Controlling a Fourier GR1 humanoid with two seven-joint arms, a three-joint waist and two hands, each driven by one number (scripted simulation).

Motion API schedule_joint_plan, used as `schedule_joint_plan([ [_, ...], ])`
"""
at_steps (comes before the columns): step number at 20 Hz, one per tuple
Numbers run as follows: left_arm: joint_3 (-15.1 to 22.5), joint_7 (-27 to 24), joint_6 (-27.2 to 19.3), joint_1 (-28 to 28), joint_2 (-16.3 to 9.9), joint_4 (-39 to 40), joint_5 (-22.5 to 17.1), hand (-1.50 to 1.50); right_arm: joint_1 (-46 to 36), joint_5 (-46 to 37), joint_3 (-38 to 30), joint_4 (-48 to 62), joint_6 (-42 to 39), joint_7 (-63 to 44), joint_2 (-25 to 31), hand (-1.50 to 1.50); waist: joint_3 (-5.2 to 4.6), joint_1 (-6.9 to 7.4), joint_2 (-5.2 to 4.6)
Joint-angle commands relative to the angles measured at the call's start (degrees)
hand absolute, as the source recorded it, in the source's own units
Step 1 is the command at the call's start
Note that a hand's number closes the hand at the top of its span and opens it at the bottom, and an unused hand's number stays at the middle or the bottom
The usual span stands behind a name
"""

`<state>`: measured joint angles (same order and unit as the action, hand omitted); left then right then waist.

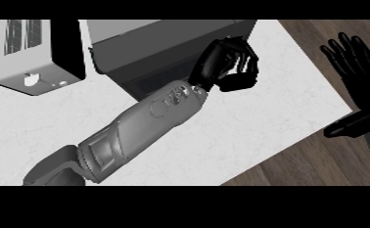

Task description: Pick up the milk, place it into the microwave and close the microwave

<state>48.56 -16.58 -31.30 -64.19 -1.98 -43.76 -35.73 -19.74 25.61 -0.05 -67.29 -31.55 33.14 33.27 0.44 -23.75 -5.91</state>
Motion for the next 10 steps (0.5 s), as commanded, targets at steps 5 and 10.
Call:
schedule_joint_plan([
  [5, -0.4, 0.3, 0.1, -3.0, 1.9, 2.7, -2.1, 1.50, -3.3, -1.6, 6.1, -7.3, -9.8, 1.3, 2.2, 1.50, 0.14, -0.13, -0.26],
  [10, 0.0, 0.1, -0.5, -3.0, 1.9, 3.5, -2.9, 1.50, -3.3, -0.6, 8.2, -11.3, -10.5, -0.4, 2.6, 1.50, 0.23, -1.39, -0.27],
])
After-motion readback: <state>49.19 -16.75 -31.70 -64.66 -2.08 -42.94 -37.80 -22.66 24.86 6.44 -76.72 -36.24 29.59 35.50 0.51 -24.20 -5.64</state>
